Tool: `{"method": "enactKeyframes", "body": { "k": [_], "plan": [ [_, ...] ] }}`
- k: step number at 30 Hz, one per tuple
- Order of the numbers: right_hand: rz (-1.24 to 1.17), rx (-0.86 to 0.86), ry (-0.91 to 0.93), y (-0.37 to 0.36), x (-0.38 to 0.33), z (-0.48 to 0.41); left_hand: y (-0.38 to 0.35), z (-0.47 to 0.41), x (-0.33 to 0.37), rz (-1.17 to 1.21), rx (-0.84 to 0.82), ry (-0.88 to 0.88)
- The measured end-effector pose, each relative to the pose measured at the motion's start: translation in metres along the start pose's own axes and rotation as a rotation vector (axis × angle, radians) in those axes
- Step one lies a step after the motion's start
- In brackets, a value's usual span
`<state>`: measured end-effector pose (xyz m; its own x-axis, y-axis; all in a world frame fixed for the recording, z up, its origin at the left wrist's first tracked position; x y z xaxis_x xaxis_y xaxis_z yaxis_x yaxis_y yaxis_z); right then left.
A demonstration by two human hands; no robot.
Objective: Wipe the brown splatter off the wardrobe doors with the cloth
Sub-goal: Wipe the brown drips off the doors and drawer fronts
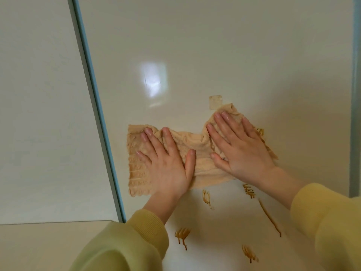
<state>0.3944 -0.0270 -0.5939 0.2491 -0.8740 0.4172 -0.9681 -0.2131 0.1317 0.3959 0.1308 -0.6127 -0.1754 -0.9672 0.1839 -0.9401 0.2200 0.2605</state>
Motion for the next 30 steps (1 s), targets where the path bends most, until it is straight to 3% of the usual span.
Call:
{"method": "enactKeyframes", "body": {
  "k": [21,28,30],
  "plan": [
    [0.125,0.024,-0.182,0.027,0.109,0.077,-0.024,-0.009,0.137,-0.097,0.026,-0.395],
    [0.096,0.053,-0.272,0.035,0.126,0.095,-0.036,-0.009,0.169,-0.055,-0.095,-0.495],
    [0.093,0.058,-0.3,0.037,0.13,0.102,-0.036,-0.01,0.18,0.028,-0.024,-0.532]
  ]
}}
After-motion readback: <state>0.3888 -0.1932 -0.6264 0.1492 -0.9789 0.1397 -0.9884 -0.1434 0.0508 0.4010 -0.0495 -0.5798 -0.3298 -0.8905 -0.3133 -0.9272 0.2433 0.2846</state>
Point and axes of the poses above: each hand's wrist, its own z-axis away from the middle knuckle, its own y-axis out of the back of the hand, x = y × z, the point moved 7 cm from there along -z, towards the middle knuckle, and after that the axes turned 6 degrees about x, right-handed, at the moved point
